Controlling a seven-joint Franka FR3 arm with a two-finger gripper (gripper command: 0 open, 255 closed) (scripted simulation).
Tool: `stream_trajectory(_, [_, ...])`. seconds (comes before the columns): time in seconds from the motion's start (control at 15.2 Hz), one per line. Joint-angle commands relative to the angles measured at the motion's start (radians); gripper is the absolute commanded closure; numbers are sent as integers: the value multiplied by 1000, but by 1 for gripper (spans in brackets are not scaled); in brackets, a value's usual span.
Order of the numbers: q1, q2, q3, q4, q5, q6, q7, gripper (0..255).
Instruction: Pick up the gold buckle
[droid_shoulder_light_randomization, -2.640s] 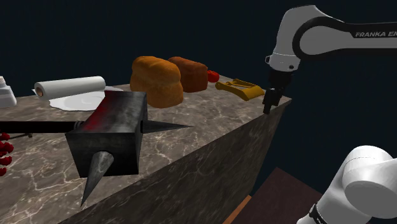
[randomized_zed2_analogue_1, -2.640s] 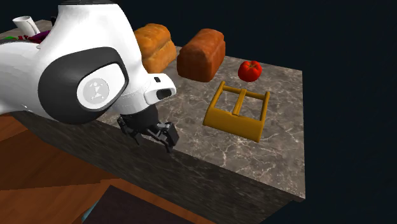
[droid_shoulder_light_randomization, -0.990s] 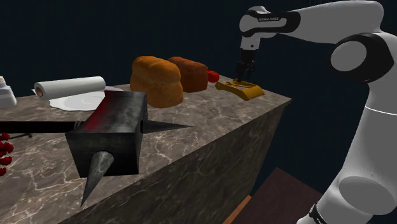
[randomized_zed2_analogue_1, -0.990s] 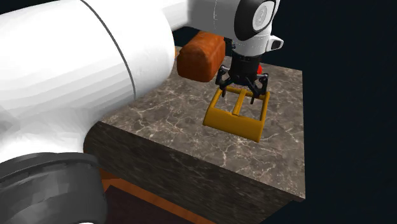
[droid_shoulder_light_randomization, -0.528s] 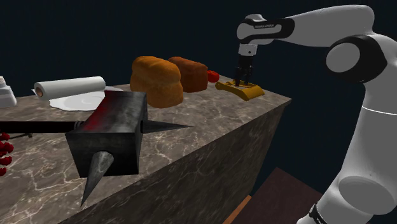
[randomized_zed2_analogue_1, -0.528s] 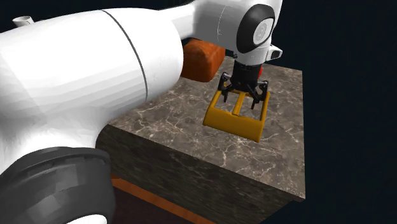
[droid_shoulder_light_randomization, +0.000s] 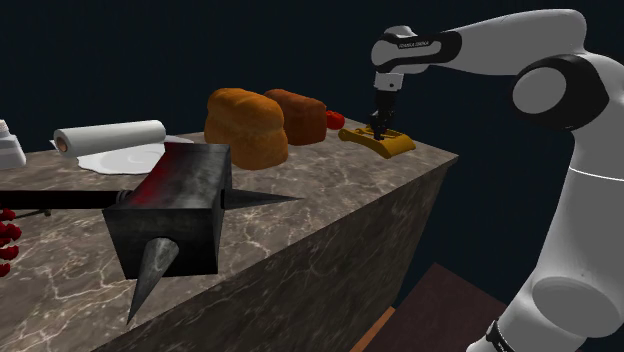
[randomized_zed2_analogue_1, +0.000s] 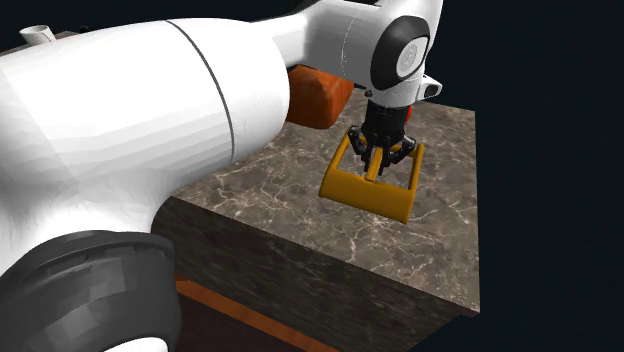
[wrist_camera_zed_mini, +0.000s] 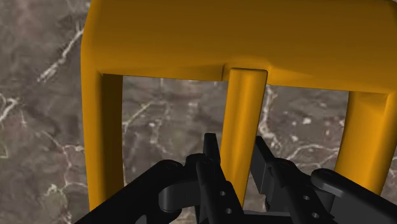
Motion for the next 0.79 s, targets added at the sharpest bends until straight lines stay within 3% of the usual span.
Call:
stream_trajectory(0.0, [0, 1, 0, 0, 0, 0, 0, 255])
stream_trajectory(0.2, [0, -1, 0, 0, 0, -1, -1, 255])
stream_trajectory(0.73, [-7, 22, -2, 139, 6, -118, -7, 255])
